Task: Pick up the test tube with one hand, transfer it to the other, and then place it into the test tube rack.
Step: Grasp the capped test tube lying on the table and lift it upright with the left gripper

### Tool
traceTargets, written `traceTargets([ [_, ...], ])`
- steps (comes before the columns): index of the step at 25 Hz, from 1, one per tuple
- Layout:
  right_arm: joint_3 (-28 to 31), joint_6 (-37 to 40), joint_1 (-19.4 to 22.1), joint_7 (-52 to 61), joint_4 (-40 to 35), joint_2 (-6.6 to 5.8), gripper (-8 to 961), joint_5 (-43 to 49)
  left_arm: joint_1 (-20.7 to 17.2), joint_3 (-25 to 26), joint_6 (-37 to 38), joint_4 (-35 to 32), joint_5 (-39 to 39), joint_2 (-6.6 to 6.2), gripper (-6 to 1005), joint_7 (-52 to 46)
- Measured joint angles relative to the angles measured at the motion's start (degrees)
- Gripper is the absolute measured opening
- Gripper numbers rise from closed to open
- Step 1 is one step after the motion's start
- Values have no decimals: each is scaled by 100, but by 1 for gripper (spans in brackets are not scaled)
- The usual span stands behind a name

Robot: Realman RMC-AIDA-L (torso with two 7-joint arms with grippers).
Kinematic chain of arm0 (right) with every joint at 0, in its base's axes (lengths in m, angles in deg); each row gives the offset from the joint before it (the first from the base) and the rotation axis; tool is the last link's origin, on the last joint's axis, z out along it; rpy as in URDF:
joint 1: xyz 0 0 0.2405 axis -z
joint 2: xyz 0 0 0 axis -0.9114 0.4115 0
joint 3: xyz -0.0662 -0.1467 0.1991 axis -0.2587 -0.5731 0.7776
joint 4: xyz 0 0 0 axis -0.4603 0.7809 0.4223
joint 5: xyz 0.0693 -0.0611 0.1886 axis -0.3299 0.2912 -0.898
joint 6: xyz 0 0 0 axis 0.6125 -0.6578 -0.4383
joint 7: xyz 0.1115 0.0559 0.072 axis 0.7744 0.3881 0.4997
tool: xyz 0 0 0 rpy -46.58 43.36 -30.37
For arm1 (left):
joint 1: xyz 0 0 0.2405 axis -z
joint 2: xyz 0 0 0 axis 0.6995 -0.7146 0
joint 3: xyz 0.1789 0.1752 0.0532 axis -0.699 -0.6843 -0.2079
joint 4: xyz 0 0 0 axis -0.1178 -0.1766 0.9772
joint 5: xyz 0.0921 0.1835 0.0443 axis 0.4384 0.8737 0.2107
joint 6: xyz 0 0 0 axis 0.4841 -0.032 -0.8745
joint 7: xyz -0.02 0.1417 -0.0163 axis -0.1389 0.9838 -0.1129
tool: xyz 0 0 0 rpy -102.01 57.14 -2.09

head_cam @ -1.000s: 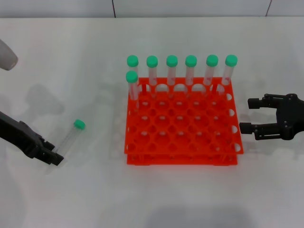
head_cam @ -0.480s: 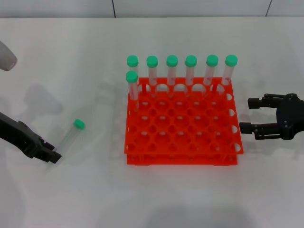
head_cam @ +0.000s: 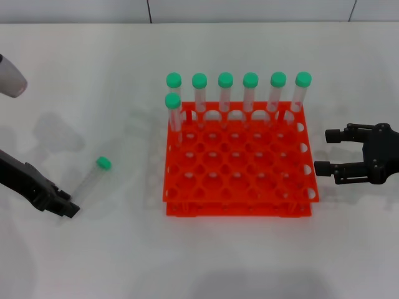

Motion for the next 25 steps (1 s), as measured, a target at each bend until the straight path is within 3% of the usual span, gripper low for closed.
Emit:
traceTargets([
  [13,0,-19,2,0,0,0,841,1,12,-2,-121,8,88,36,342,-44],
  [19,0,-19,2,0,-6,0,841,1,16,7,-149,13,93,35,253,-67],
  [25,2,-19,2,0,-15,0,841,0,13,35,-202,1,91,32,225,-74],
])
